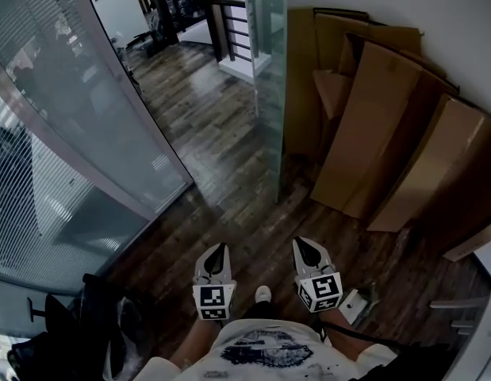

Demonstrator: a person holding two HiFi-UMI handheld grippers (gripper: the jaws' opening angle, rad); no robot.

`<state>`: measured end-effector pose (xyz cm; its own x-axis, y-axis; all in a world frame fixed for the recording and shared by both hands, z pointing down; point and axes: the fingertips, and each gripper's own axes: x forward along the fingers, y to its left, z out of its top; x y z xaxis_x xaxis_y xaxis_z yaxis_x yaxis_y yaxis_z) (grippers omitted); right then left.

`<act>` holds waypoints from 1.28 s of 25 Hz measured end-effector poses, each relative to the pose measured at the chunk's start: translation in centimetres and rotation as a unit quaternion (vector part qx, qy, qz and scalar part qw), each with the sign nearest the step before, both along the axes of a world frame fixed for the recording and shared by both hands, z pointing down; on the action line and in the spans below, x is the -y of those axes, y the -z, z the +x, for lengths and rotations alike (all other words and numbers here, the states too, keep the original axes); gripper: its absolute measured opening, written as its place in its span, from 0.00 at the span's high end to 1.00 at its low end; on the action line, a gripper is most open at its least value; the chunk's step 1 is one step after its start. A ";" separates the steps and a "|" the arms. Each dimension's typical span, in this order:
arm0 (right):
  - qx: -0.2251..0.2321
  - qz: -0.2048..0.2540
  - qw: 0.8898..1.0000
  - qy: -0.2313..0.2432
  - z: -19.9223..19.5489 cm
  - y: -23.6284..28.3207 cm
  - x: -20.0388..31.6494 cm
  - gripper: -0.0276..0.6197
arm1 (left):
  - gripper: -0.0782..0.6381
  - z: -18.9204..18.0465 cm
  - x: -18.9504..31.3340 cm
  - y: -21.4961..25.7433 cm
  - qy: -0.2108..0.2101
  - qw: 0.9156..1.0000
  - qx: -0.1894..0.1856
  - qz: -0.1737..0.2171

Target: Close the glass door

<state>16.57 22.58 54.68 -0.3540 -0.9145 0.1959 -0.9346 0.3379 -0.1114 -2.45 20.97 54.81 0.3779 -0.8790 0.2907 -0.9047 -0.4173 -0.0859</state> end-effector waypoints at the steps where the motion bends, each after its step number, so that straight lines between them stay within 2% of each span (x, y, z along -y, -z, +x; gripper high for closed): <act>1: -0.003 -0.001 1.000 -0.001 -0.2 -0.1 0.8 0.95 | 0.89 -0.2 0.7 -0.1 -0.001 1.000 -0.002 -0.001; 11: -0.004 -0.001 1.000 -0.017 -0.9 -0.6 5.8 0.95 | 0.89 -1.3 6.1 -1.0 -0.009 1.000 -0.007 -0.001; 20: -0.012 0.005 0.999 -0.036 1.3 0.0 7.9 0.95 | 0.89 -0.3 8.6 -0.6 -0.015 1.000 -0.012 0.004; 32: -0.018 0.003 1.000 -0.007 1.7 -0.7 13.0 0.95 | 0.89 0.0 12.6 -2.0 0.011 1.000 -0.013 -0.007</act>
